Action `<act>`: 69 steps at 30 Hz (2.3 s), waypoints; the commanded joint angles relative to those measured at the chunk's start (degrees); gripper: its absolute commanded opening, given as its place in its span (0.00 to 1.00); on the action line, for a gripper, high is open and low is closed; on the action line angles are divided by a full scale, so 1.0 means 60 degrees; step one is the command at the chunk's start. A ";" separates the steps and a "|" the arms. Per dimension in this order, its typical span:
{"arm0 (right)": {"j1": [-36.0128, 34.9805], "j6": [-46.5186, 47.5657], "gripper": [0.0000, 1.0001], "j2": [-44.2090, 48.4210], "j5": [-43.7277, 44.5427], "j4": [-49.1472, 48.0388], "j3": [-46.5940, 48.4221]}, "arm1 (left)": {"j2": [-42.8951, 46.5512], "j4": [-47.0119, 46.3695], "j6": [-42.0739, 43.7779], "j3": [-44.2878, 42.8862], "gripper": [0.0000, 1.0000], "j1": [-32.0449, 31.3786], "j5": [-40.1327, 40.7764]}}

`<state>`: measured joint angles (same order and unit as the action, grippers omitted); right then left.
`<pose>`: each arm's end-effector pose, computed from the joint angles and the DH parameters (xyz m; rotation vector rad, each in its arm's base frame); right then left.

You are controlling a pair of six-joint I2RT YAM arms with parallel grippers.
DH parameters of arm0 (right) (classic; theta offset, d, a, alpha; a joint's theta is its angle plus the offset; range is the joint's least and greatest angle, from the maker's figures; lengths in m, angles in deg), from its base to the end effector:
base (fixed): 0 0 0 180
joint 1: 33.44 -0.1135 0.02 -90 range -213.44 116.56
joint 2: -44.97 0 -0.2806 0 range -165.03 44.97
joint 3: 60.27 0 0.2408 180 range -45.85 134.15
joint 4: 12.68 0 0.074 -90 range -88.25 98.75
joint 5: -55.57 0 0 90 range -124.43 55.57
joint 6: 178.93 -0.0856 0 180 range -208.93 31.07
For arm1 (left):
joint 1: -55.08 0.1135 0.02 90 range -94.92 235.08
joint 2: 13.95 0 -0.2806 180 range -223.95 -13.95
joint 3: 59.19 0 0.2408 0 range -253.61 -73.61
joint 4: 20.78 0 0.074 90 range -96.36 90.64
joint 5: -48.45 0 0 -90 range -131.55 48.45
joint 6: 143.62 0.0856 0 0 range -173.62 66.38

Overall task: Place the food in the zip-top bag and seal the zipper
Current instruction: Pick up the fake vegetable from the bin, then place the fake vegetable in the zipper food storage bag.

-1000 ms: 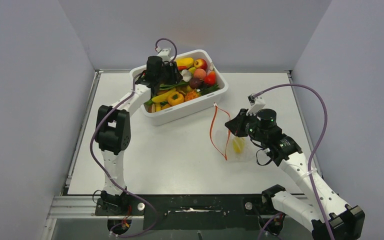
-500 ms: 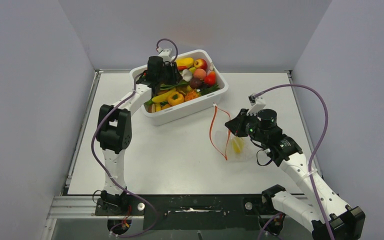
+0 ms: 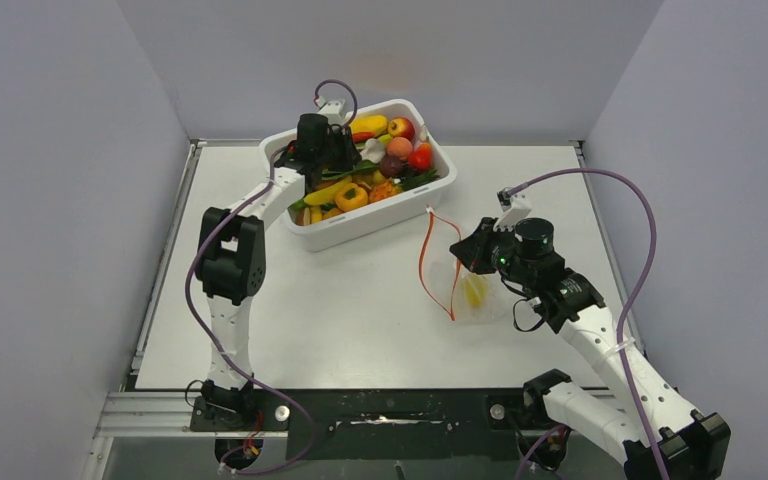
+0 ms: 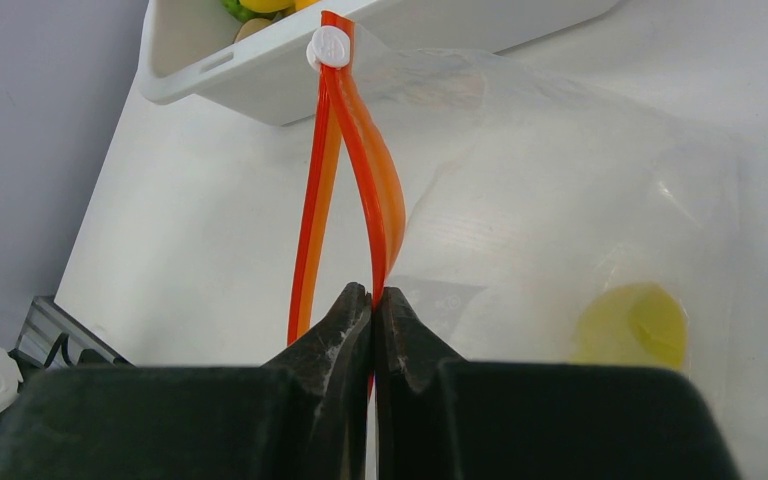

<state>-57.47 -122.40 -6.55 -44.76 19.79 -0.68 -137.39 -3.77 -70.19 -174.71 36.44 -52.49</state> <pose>0.2019 0.1068 0.3016 0.0505 2.0854 0.8106 0.5221 -0.1932 0.2479 0.1616 2.0395 -0.5804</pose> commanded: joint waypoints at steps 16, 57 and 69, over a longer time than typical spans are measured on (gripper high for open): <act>0.0018 -0.0249 0.00 0.0375 -0.0022 -0.0511 0.0221 | 0.1458 -0.0622 0.0043 0.0855 0.00 0.0026 0.0462; -0.0041 -0.1123 0.00 -0.0988 -0.0209 -0.1841 0.0551 | 1.0328 -0.0235 -0.1936 0.7829 0.00 -0.1465 -0.3384; -0.0191 -0.0950 0.00 -0.0992 -0.0576 -0.2048 0.0812 | 0.9673 -0.1096 -0.2252 0.7979 0.00 -0.2862 -0.3309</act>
<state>-57.67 -129.24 -13.59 -46.40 11.81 1.13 -78.18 -4.47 -82.57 -126.69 20.18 -71.61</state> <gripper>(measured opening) 0.031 0.046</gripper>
